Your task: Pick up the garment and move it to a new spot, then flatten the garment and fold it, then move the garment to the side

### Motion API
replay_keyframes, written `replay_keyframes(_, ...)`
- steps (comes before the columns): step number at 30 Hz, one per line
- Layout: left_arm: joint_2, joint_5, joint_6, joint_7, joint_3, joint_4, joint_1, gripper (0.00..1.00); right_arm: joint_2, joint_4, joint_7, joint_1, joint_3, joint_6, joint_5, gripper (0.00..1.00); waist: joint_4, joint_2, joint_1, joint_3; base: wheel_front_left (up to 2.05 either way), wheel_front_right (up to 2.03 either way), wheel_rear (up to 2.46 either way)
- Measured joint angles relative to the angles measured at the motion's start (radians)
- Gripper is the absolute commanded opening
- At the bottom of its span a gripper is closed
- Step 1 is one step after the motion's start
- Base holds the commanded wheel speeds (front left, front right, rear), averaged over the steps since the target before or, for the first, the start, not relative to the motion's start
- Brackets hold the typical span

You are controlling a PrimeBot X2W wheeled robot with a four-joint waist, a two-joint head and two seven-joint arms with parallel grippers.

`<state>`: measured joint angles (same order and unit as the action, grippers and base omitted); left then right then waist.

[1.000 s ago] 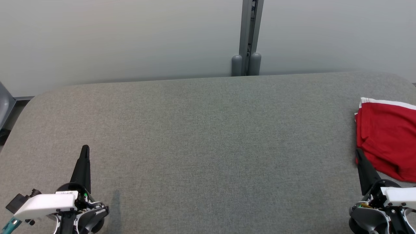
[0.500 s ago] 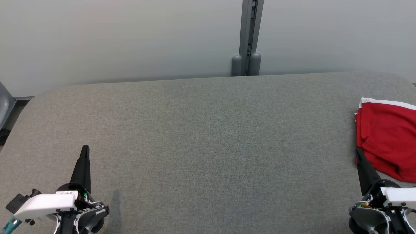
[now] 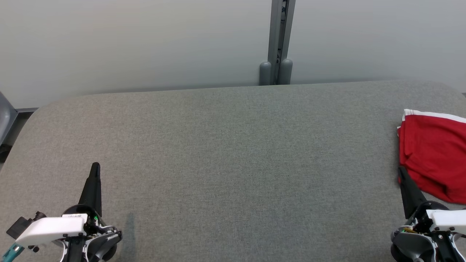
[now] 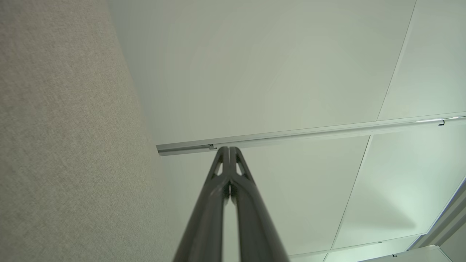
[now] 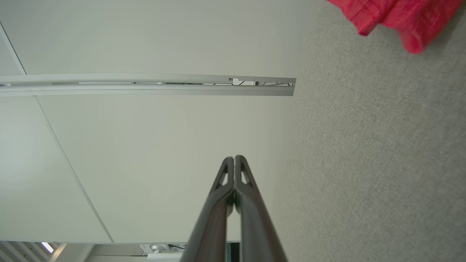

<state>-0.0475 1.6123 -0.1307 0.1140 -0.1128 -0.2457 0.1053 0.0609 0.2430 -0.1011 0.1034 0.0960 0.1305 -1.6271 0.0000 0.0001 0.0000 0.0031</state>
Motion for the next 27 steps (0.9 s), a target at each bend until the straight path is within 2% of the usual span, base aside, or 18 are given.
replay_keyframes(27,0.0,0.0,0.0,0.0,0.0,0.0,0.0,0.0,-0.003,0.0,-0.003,0.0,0.006,0.0,0.003,0.0,0.0,0.0,0.0,0.0,0.0,0.0,0.0)
